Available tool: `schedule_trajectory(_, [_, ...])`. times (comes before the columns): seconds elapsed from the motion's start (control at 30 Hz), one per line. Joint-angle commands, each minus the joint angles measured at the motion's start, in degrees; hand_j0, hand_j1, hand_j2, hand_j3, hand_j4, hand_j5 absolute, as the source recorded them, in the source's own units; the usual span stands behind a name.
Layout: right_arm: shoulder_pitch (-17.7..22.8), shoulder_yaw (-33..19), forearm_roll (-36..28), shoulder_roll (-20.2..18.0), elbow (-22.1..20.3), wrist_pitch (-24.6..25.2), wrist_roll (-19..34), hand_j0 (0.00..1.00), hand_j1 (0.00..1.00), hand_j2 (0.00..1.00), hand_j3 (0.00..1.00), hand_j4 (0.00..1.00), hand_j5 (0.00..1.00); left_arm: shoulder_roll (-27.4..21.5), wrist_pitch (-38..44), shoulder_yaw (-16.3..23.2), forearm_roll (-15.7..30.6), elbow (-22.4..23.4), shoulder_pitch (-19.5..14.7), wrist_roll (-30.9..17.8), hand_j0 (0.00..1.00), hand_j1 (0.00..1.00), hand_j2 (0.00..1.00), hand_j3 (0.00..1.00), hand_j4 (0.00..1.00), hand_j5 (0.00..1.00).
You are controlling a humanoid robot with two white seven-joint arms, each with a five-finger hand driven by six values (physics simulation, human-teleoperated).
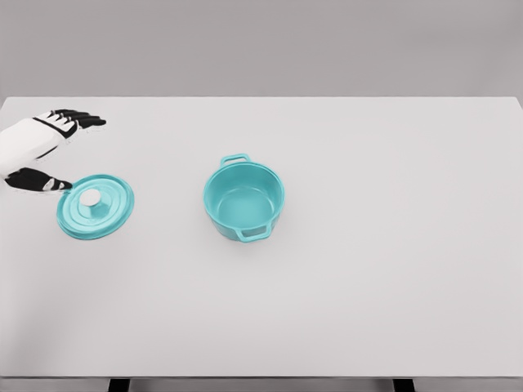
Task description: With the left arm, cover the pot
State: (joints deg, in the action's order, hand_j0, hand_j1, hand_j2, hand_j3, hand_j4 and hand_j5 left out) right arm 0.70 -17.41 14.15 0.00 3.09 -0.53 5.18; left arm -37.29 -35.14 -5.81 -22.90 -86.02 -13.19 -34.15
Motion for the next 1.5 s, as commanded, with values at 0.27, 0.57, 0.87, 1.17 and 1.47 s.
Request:
schedule_trajectory(0.27, [0.0,0.0,0.0,0.0,-0.01,0.0,0.01,1.0,1.0,1.0,1.0,1.0,1.0,-5.86,0.14,8.62,2.51,2.26,0.18,-0.85,1.0,1.0,1.0,1.0,1.0,1.0])
schedule_trajectory(0.57, [0.0,0.0,0.0,0.0,0.08,0.0,0.01,1.0,1.0,1.0,1.0,1.0,1.0,-6.22,0.14,9.51,2.25,3.14,0.44,-0.85,0.94,0.94,0.94,0.94,0.94,0.94])
schedule_trajectory(0.87, [0.0,0.0,0.0,0.0,-0.01,0.0,0.01,1.0,1.0,1.0,1.0,1.0,1.0,-6.13,0.14,9.86,0.49,3.23,0.44,-0.85,0.81,0.81,0.81,0.81,0.81,0.81])
schedule_trajectory(1.17, [-0.09,0.0,0.0,0.0,-0.01,0.0,0.01,1.0,1.0,1.0,1.0,1.0,1.0,-4.81,0.14,10.03,-2.06,3.23,0.09,-0.85,0.81,0.81,0.81,0.81,0.81,0.81])
schedule_trajectory(1.47, [-0.09,0.0,0.0,0.0,-0.01,0.0,0.01,1.0,1.0,1.0,1.0,1.0,1.0,-3.58,0.14,10.12,-4.43,5.25,-0.17,-0.85,0.81,0.81,0.81,0.81,0.81,0.81])
